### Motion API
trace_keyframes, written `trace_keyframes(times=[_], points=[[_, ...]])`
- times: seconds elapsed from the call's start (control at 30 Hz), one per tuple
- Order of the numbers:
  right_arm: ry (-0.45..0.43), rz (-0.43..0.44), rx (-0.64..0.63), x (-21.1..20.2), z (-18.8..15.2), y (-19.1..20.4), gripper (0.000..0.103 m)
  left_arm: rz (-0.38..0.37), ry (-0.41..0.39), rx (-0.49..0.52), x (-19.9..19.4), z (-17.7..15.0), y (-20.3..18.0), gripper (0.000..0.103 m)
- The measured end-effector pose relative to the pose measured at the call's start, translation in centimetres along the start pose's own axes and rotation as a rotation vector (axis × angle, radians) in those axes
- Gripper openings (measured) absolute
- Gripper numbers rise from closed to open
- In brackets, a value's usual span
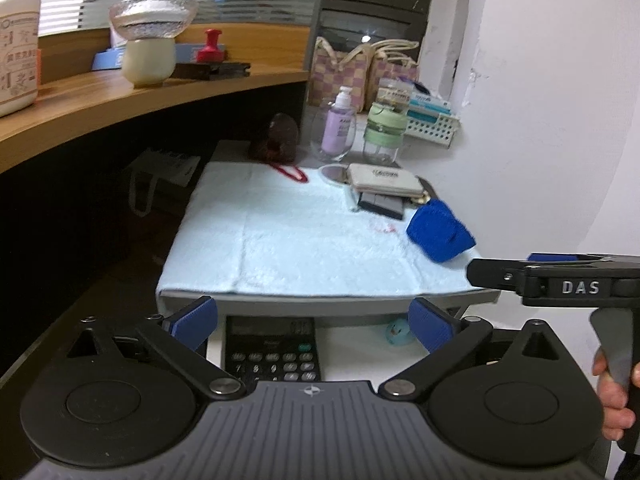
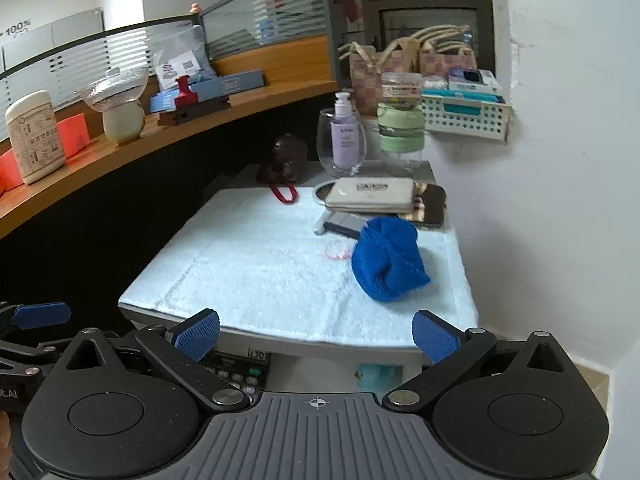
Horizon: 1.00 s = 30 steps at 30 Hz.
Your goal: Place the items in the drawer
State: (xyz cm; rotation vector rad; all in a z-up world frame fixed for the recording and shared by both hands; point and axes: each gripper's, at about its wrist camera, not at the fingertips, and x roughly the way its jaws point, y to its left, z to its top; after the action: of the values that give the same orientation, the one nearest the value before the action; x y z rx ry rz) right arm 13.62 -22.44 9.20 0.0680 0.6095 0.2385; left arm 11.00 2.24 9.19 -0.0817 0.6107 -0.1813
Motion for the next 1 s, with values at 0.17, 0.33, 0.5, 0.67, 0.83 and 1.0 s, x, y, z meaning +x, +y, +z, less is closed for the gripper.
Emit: trace_keyframes(times=[0.17,0.33,0.5,0.67,0.83,1.0], points=[[0.024,-0.002,0.004,-1.0,-1.3,0.0,0.103,0.023,0.025,-0.014,-0.3,-1.1,0.0,0.102],[0.032,-0.009,0.007,-2.0,-2.8,0.0,0.103,0.065,0.011,-0.005,-1.0,-2.5,-0.3,0.102],[0.038,-0.019,0.009,-2.9,-4.2,0.1,0.103,0.099,0.008,0.045,-1.6,-3.9,-1.2,0.102],[0.042,-0.032,-0.001,-3.4,-5.1,0.2,0.103,0.144,0.01,0.109,-2.2,-5.1,-2.2,0.103],[0.039,-0.047,-0.006,-4.1,-6.1,0.4,0.103,0.117,0.036,0.095,-2.5,-5.8,-2.4,0.103],[0.048,-0.044,-0.014,-4.6,-6.9,0.8,0.103,0.097,0.046,0.082,-2.7,-6.3,-2.7,0.103]])
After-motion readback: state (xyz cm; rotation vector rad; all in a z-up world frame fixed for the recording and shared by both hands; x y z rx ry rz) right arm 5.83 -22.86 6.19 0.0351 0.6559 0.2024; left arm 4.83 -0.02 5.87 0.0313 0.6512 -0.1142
